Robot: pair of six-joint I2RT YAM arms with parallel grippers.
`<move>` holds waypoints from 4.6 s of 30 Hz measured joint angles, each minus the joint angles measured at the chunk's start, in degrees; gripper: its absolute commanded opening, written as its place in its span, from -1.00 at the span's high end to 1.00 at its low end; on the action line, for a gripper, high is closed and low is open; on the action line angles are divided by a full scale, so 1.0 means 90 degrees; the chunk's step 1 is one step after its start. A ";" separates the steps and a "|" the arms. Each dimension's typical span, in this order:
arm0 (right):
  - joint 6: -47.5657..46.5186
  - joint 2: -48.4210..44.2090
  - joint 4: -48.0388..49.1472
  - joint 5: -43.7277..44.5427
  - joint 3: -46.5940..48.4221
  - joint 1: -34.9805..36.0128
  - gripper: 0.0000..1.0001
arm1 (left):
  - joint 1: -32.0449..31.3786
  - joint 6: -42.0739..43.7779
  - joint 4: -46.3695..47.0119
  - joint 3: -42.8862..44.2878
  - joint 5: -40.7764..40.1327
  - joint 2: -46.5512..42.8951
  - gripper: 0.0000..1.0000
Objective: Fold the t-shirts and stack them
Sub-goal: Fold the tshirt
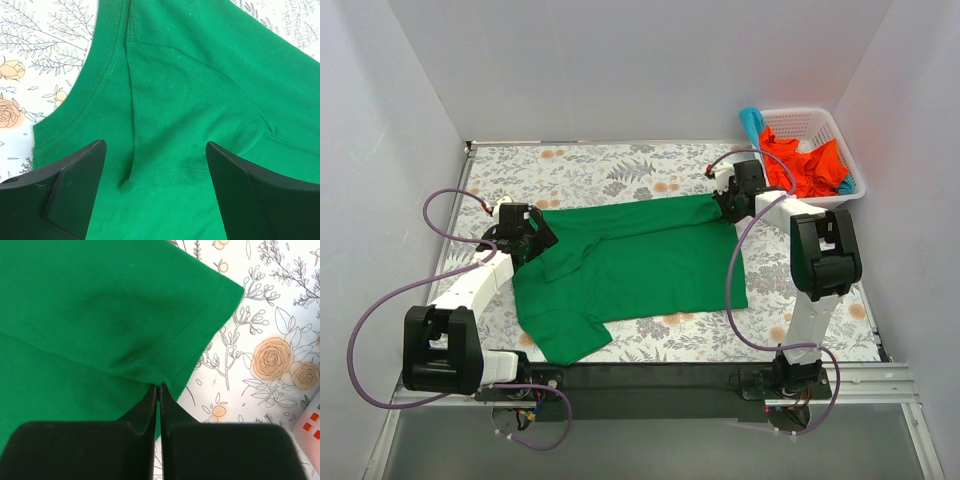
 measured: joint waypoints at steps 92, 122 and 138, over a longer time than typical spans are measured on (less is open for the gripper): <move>0.3750 -0.5690 0.1528 -0.0962 -0.4835 0.1620 0.24 | -0.3376 0.2030 -0.1044 0.2426 -0.1734 0.3208 -0.02; 0.3759 -0.5622 0.1566 -0.1083 -0.4932 0.1620 0.24 | -0.3147 0.2152 -0.1110 0.2601 -0.1853 0.3347 0.57; 0.3762 -0.5593 0.1569 -0.1083 -0.4947 0.1620 0.24 | -0.3135 0.2001 -0.1156 0.2458 -0.1710 0.3347 0.86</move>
